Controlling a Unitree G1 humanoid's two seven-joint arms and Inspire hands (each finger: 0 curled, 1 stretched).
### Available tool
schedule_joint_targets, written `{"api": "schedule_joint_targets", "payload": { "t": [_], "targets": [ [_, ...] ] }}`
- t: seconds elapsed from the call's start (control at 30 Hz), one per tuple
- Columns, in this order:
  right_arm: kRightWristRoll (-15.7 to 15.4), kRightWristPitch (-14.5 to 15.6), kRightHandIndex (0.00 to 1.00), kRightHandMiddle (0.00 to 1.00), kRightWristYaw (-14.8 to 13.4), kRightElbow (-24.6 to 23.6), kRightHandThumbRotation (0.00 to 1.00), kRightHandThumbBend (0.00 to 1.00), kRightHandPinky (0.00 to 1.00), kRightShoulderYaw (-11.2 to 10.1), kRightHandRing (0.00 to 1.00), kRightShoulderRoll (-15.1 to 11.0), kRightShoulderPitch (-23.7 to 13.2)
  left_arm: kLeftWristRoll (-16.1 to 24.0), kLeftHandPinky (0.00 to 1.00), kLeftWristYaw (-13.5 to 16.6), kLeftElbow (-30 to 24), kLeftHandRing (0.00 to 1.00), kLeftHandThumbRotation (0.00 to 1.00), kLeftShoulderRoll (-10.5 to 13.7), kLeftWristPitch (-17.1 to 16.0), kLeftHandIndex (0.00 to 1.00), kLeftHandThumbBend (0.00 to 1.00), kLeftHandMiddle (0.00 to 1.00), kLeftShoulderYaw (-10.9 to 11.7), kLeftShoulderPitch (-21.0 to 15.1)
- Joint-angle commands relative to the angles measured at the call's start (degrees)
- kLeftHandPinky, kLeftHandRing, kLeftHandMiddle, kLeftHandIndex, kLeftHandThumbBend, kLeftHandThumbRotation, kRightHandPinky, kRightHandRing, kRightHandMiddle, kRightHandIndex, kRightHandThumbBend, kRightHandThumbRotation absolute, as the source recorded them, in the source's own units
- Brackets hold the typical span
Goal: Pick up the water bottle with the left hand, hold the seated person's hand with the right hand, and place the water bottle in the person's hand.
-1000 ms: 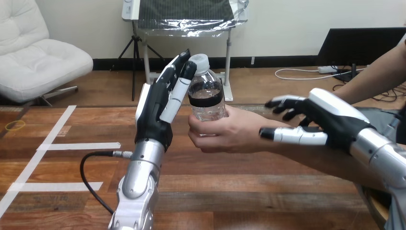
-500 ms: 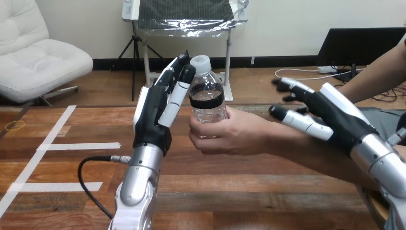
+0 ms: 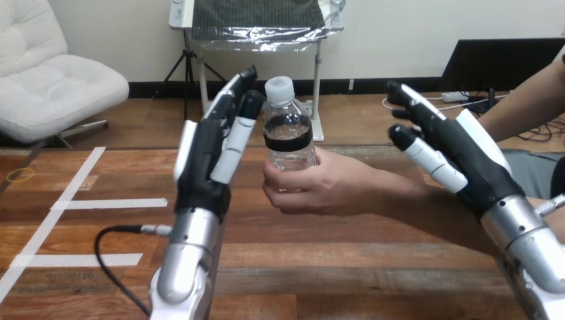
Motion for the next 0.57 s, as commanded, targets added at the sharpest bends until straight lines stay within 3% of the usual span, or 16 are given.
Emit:
{"api": "schedule_joint_targets", "payload": {
  "t": [0.0, 0.13, 0.23, 0.53],
  "targets": [
    [2.99, -3.82, 0.96, 0.95, -1.43, -2.42, 1.00, 0.94, 0.90, -2.38, 0.94, 2.76, -0.87, -0.58, 0.90, -0.52, -8.92, 0.94, 0.85, -0.01, -1.63, 0.86, 0.74, 0.90, -1.00, 1.29],
    [4.43, -6.16, 0.96, 0.95, -1.32, -3.19, 1.00, 0.97, 0.92, -2.53, 0.94, 3.72, -0.04, -1.13, 0.88, -0.92, -12.92, 0.92, 0.84, 0.06, -0.65, 0.84, 0.76, 0.90, -1.41, 3.52],
    [8.45, -8.59, 0.95, 0.94, 0.32, -3.72, 1.00, 0.97, 0.92, -2.68, 0.93, 5.34, 0.55, -2.11, 0.87, -1.80, -16.00, 0.91, 0.84, 0.26, -0.48, 0.83, 0.75, 0.89, -1.80, 5.23],
    [10.71, -9.07, 0.95, 0.94, 0.02, -11.93, 1.00, 0.96, 0.92, -1.66, 0.94, 7.10, 5.46, -3.98, 0.81, -3.23, -24.74, 0.88, 0.81, 0.61, -0.93, 0.80, 0.72, 0.86, -2.68, 11.51]
  ]
}}
